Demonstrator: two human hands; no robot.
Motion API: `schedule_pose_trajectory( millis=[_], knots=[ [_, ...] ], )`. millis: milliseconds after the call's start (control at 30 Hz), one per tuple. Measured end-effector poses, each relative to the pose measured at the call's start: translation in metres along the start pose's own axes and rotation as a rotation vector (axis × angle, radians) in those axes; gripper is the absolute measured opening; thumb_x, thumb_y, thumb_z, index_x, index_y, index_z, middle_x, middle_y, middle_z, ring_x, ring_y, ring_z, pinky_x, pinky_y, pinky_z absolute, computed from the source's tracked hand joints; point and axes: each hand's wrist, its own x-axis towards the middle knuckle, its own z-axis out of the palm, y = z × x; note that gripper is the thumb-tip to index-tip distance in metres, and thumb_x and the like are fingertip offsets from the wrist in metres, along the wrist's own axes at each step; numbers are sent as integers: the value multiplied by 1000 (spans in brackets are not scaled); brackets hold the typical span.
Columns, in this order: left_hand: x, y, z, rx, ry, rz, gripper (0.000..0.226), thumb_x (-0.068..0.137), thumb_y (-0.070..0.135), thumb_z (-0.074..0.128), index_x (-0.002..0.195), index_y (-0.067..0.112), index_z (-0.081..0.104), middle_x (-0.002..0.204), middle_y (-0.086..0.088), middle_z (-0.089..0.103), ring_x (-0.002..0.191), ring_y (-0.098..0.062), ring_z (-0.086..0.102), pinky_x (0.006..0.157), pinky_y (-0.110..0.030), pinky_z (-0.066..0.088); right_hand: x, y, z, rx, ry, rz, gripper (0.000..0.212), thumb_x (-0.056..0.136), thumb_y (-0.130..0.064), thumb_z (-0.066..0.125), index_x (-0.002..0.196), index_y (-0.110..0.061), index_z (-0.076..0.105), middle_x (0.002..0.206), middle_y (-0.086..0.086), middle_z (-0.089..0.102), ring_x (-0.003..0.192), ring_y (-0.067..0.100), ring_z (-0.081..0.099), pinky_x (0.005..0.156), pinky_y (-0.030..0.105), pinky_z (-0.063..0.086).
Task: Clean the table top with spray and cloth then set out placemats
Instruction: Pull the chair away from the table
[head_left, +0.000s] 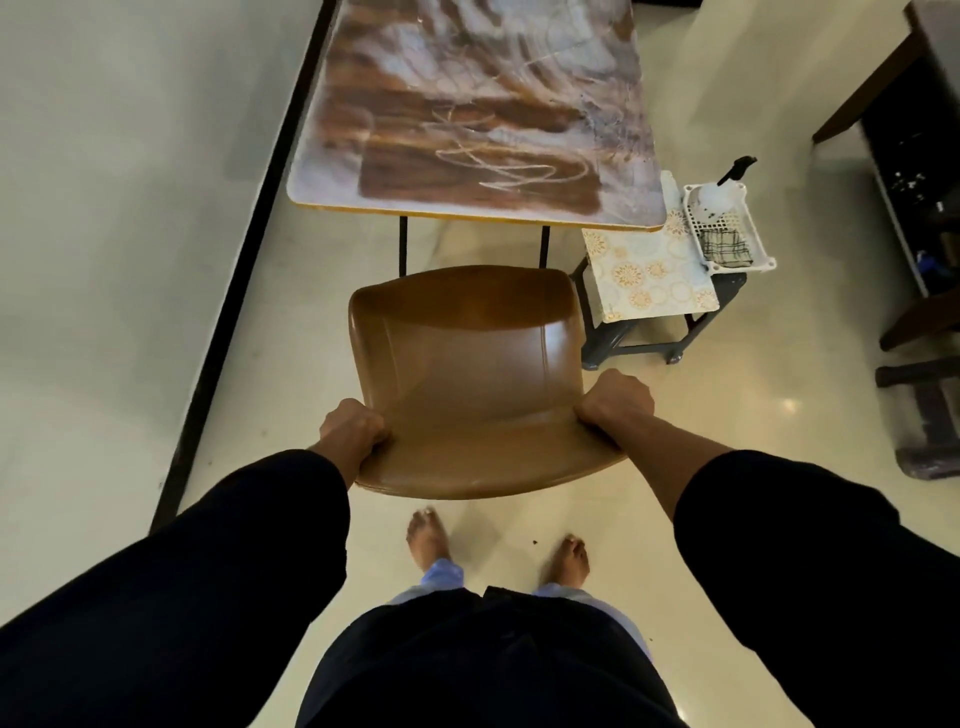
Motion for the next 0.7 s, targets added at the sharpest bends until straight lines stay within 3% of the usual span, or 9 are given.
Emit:
schedule_pose_trajectory(
  millis=[100,200,367,700],
  knots=[
    [25,2,-24,91,2,46,23,95,23,73,105,9,57,103,-11,65,96,-33,65,88,-41,58,-7,-24,6,47,-10,44,14,90,-25,66,96,-15,58,98,7,63,97,29,65,73,34,50],
    [49,7,-39,162,-1,83,19,97,22,70,103,9,58,96,-10,64,93,-32,64,83,-40,55,-9,-45,10,73,-5,86,13,92,-24,65,95,-15,56,100,7,64,91,27,62,74,34,52],
    [81,20,-52,232,-13,129,22,93,23,68,108,9,60,105,-12,67,101,-35,69,84,-41,55,-2,-65,14,91,12,146,14,97,-26,64,91,-15,57,86,4,60,73,20,55,72,33,50],
    [109,36,-54,279,-37,160,20,98,26,67,108,10,62,103,-10,68,94,-32,67,84,-41,55,12,-81,10,78,5,163,11,96,-25,62,95,-15,58,90,4,60,84,25,58,70,33,48]
  ],
)
